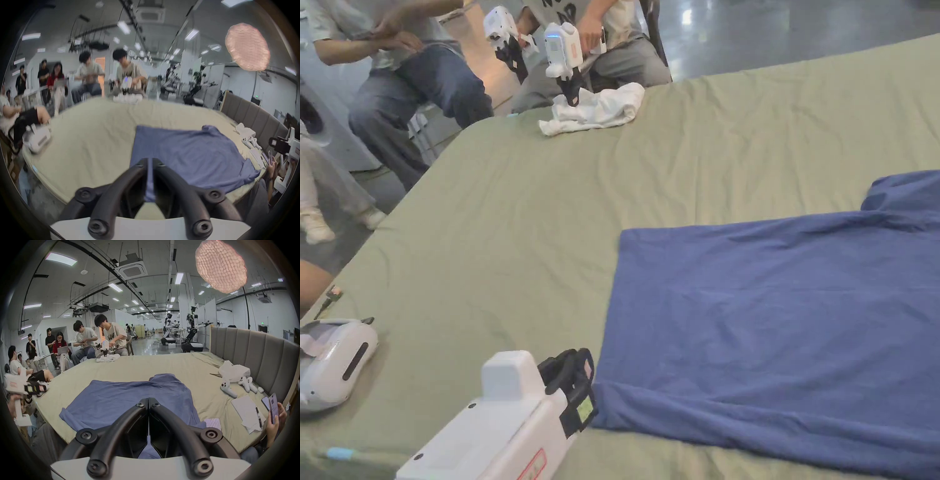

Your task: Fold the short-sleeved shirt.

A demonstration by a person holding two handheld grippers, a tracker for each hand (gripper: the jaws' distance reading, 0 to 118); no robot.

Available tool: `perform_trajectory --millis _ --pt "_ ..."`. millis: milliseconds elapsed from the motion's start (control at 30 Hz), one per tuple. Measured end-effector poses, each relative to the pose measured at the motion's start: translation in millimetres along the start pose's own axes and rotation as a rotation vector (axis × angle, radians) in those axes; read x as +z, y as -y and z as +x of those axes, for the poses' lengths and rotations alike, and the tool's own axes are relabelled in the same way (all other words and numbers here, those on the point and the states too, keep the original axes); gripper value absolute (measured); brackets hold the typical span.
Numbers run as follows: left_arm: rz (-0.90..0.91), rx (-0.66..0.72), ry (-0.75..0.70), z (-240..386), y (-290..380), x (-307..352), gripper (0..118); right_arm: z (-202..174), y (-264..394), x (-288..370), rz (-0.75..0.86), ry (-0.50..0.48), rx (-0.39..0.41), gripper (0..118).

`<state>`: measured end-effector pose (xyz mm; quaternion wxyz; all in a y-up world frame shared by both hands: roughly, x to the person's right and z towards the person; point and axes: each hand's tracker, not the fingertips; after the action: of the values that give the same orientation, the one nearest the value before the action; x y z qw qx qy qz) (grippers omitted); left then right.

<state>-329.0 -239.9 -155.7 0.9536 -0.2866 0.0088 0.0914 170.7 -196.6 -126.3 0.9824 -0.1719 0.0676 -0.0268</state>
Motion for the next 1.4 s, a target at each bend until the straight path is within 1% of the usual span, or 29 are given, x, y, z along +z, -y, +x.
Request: perform_trajectory --millis 67,100,133,233,300,367,400,433,500,533,567,633,667,700,767,833,867,900,933,967,1000,1033,1067,1100,1133,1233,1300,1367,1400 --pt "-0.134 0.019 -0.012 -14.2 12.0 -37.6 53 4.4 4.0 0.2 -0.021 0.004 -0.022 0" --pt "-0.175 0.022 -0.014 -18.8 17.2 -51.9 57 5.5 5.7 1.3 -0.027 0.009 -0.024 0" --pt "-0.214 0.045 -0.007 -24.0 23.5 -67.6 54 7.1 7.5 2.7 -0.035 0.017 -0.029 0" --pt "-0.292 0.112 -0.013 -34.9 34.6 -103.5 50 15.5 11.1 6.0 -0.058 0.039 -0.039 0" --pt "-0.363 0.084 -0.041 -34.3 35.9 -119.2 38 21.1 12.1 9.3 -0.07 0.055 -0.046 0" --pt "-0.364 0.061 -0.028 -30.8 30.4 -124.1 30 29.4 14.2 12.9 -0.074 0.077 -0.053 0" --pt "-0.361 0.05 -0.021 -26.1 31.1 -123.0 19 32.7 15.0 14.2 -0.079 0.086 -0.058 0" --pt "-0.366 0.038 -0.014 -24.3 31.4 -125.9 11 36.8 16.4 15.5 -0.085 0.099 -0.064 0" --pt "-0.404 0.024 -0.007 -18.8 34.4 -133.3 5 45.1 19.4 16.1 -0.107 0.136 -0.086 0" --pt "-0.404 -0.024 -0.036 -12.1 35.3 -131.5 4 50.3 21.4 15.0 -0.13 0.166 -0.112 0" --pt "-0.411 -0.056 -0.04 -8.9 35.4 -133.4 4 55.6 23.4 12.8 -0.152 0.179 -0.142 7" --pt "-0.418 -0.09 -0.053 -4.5 35.6 -136.7 4 73.8 34.2 2.3 -0.255 0.201 -0.238 68" --pt "-0.422 -0.1 -0.054 -0.8 37.0 -135.5 4 80.5 41.2 -3.1 -0.277 0.2 -0.267 86" --pt "-0.422 -0.096 -0.053 -1.2 36.7 -135.8 4 86.4 49.1 -9.7 -0.318 0.218 -0.285 86" --pt "-0.42 -0.085 -0.054 -4.5 35.9 -135.6 4 98.7 67.8 -25.3 -0.404 0.249 -0.337 86" --pt "-0.419 -0.079 -0.051 2.9 36.3 -129.7 4 103.9 81.2 -43.0 -0.483 0.275 -0.371 86" --pt "-0.419 -0.079 -0.052 3.7 36.5 -129.5 4 105.8 88.6 -53.9 -0.525 0.288 -0.374 86" --pt "-0.418 -0.081 -0.054 4.7 36.7 -129.4 4 107.3 93.4 -64.3 -0.569 0.308 -0.368 86" --pt "-0.417 -0.084 -0.055 9.3 36.2 -125.9 4 107.1 97.4 -75.9 -0.627 0.337 -0.335 86" --pt "-0.417 -0.085 -0.057 10.2 36.2 -125.4 4 105.1 100.9 -84.9 -0.664 0.334 -0.301 81" --pt "-0.416 -0.085 -0.057 10.7 36.3 -124.9 4 103.3 102.8 -90.8 -0.691 0.317 -0.296 65" --pt "-0.416 -0.084 -0.057 11.0 36.2 -124.1 4 102.0 102.3 -94.5 -0.706 0.279 -0.29 46" --pt "-0.413 -0.08 -0.056 10.1 35.5 -122.5 4 99.6 101.2 -96.5 -0.699 0.283 -0.259 31" --pt "-0.411 -0.077 -0.055 10.3 35.9 -121.5 4 98.4 99.8 -96.6 -0.688 0.278 -0.249 15" --pt "-0.409 -0.076 -0.053 10.7 35.8 -120.8 4 95.4 97.0 -93.8 -0.681 0.244 -0.249 12" --pt "-0.404 -0.069 -0.044 8.4 34.2 -116.5 4 96.1 92.7 -90.0 -0.658 0.242 -0.247 8" --pt "-0.369 -0.057 -0.024 7.8 31.2 -104.2 4 96.1 86.4 -81.4 -0.606 0.233 -0.268 8" --pt "-0.304 0.016 -0.014 2.8 24.3 -85.3 4 96.6 76.5 -71.9 -0.544 0.226 -0.285 8" --pt "-0.261 0.079 -0.013 1.0 20.4 -72.0 4 94.2 68.5 -65.1 -0.509 0.214 -0.287 8"
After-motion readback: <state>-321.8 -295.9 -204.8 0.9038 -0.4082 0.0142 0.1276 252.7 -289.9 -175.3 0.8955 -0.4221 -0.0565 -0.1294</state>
